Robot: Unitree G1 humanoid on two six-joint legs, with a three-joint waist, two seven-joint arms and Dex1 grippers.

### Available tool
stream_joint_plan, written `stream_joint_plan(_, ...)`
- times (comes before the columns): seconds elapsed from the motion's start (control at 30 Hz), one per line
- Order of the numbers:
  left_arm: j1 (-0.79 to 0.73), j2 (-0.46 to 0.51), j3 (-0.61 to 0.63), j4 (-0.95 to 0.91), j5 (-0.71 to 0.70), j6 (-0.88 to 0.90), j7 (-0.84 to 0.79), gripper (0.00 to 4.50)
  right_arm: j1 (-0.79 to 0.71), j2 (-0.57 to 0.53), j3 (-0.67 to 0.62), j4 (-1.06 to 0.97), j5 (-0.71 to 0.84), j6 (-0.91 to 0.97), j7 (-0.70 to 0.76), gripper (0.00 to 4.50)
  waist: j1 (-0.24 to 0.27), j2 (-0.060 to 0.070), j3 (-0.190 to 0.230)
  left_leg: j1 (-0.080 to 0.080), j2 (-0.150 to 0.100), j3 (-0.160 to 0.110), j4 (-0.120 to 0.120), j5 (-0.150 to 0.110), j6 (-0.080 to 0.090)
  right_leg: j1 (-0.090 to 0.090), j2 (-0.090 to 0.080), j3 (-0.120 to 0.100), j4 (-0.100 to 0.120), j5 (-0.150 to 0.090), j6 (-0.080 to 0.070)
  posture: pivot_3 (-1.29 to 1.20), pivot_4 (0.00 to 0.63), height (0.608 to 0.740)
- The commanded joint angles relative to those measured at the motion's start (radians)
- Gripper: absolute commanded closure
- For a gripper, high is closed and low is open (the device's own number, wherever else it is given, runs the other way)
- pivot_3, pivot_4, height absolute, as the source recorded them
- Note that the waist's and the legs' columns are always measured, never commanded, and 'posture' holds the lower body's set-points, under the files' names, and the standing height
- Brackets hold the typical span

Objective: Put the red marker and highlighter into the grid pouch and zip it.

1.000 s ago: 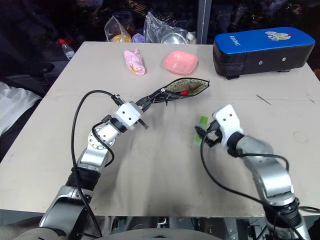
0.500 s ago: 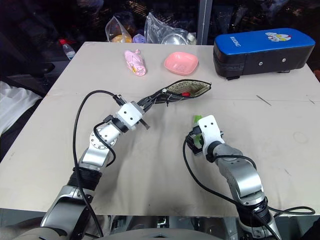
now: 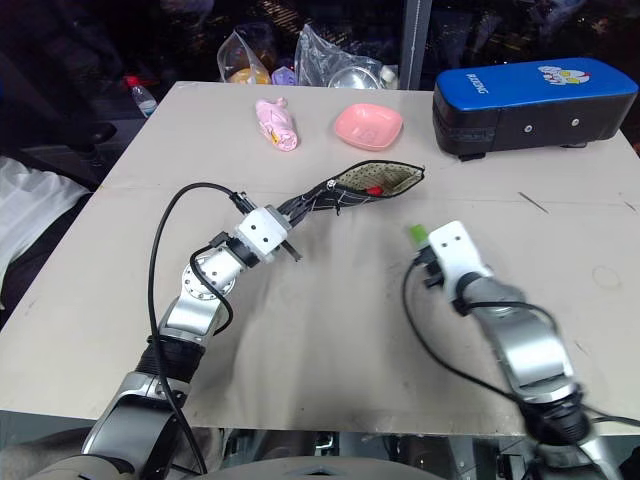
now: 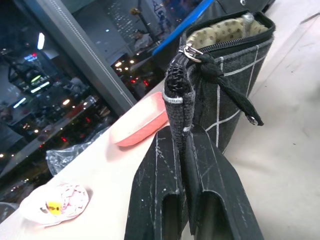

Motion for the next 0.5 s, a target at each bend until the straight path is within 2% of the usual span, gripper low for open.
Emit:
stream_joint_plan(0.03, -0.013, 0.003, 0.007, -0.037, -0.010, -0.009, -0.010, 4.50, -0.081, -0.149, -0.037, -0.063, 0.002, -0.184, 0.155, 3.73, -0.009, 0.000, 0.000, 0.001, 0.000, 0.000, -0.001, 0.000, 0.000, 0.000, 0.002, 0.000, 0.000, 0.000, 0.000, 0.00, 0.150, 0.740)
stream_joint_plan(0.17, -0.021, 0.002, -0.005, -0.030, -0.011, -0.019, -0.034, 4.50, -0.146, -0.319, -0.008, 0.023, -0.048, -0.484, 0.326, 3.73, -0.020, 0.000, 0.000, 0.001, 0.002, -0.003, -0.005, 0.001, -0.002, -0.001, 0.006, -0.001, -0.001, -0.001, 0.000, 0.00, 0.150, 0.740)
stream_joint_plan(0.23, -0.026, 0.002, -0.013, -0.026, -0.007, -0.029, -0.045, 4.50, -0.186, -0.357, 0.024, 0.084, -0.082, -0.592, 0.378, 3.73, -0.022, 0.000, 0.000, 0.001, 0.003, -0.003, -0.005, 0.002, -0.003, -0.001, 0.007, -0.001, -0.001, -0.001, 0.000, 0.00, 0.150, 0.740)
stream_joint_plan(0.37, -0.040, 0.000, -0.027, -0.021, 0.002, -0.050, -0.063, 4.50, -0.278, -0.369, 0.117, 0.229, -0.175, -0.807, 0.462, 3.73, -0.023, 0.000, 0.001, 0.001, 0.003, 0.000, -0.003, 0.002, -0.003, -0.001, 0.005, 0.000, -0.001, 0.000, 0.000, 0.00, 0.150, 0.740)
stream_joint_plan(0.5, -0.049, 0.003, -0.038, -0.018, 0.006, -0.073, -0.073, 4.50, -0.360, -0.333, 0.180, 0.353, -0.244, -0.956, 0.509, 3.73, -0.019, 0.000, 0.001, 0.001, 0.002, 0.001, -0.002, 0.002, -0.003, -0.001, 0.003, 0.001, -0.001, 0.000, 0.000, 0.00, 0.150, 0.740)
